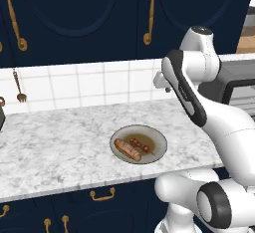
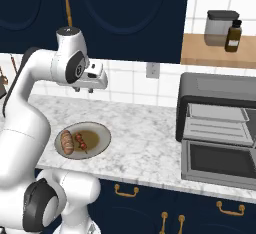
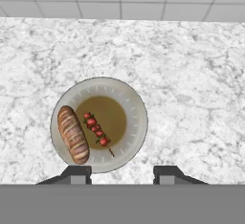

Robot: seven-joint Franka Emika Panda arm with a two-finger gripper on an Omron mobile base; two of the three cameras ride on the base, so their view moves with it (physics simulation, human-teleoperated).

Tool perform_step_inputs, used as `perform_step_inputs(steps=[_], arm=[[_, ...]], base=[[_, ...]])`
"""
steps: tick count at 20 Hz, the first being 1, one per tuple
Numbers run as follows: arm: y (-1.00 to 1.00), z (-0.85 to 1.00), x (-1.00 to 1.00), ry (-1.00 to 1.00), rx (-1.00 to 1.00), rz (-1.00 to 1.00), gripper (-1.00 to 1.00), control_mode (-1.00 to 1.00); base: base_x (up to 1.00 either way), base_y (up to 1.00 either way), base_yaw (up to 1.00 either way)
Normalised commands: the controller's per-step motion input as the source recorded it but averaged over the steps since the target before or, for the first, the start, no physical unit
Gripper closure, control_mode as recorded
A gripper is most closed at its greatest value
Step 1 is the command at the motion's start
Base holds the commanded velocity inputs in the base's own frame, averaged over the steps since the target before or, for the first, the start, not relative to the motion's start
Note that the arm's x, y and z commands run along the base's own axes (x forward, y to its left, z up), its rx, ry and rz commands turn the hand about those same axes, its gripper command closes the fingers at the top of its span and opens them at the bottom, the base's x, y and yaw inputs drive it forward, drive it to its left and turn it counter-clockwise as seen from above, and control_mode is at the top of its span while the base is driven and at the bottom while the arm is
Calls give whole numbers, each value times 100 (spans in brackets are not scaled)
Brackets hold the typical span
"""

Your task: Pick up the kebab skewer and baguette bread, and place them inside the toaster oven. Close the toaster oven door and start by setting the timer.

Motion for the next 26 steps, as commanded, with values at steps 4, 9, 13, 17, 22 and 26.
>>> perform_step_inputs(steps=[4, 9, 13, 17, 22, 26], arm=[[0, 0, 0, 0, 0, 0, -100, 100], [0, 0, 0, 0, 0, 0, -100, 100], [0, 0, 0, 0, 0, 0, -100, 100], [0, 0, 0, 0, 0, 0, -100, 100], [0, 0, 0, 0, 0, 0, -100, 100], [0, 0, 0, 0, 0, 0, -100, 100]], base=[[0, 0, 0], [-31, -15, -1], [-21, -70, -5], [6, -56, -13], [36, -18, -4], [49, -16, 0]])
